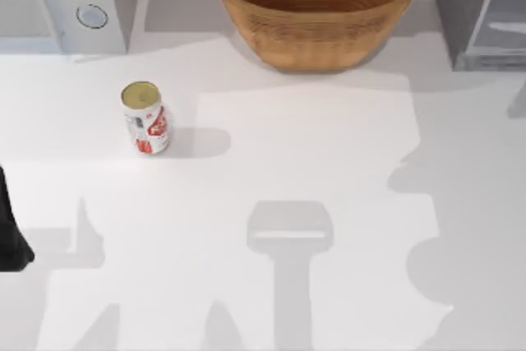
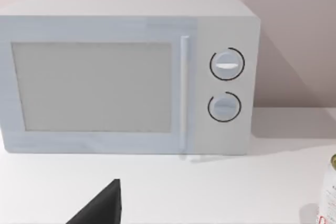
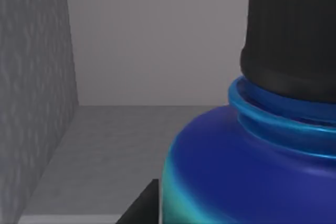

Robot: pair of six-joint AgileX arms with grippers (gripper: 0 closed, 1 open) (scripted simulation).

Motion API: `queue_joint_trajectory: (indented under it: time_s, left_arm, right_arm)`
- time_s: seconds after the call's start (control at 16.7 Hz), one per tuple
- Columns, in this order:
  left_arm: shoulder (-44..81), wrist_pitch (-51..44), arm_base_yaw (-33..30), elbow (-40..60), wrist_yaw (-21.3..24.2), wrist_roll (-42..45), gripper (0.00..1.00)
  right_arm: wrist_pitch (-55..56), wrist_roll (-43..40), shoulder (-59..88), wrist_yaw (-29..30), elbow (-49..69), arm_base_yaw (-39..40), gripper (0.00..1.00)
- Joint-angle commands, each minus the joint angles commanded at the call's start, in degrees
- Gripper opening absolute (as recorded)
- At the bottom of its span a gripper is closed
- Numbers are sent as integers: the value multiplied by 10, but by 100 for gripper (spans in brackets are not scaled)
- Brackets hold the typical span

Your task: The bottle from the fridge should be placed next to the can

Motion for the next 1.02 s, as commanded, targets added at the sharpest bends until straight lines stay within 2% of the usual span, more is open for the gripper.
queue_joint_trajectory:
  time_s: [0.18,0.36,0.54,0.84,1.02]
  left_arm:
    - [0,0,0,0,0,0,100]
    - [0,0,0,0,0,0,100]
    - [0,0,0,0,0,0,100]
    - [0,0,0,0,0,0,100]
    - [0,0,0,0,0,0,100]
  right_arm:
    - [3,0,16,20,14,20,0]
    - [9,-1,64,93,56,92,0]
    - [13,-2,129,211,114,210,0]
    - [8,-4,232,452,220,446,0]
    - [1,-4,276,571,273,564,0]
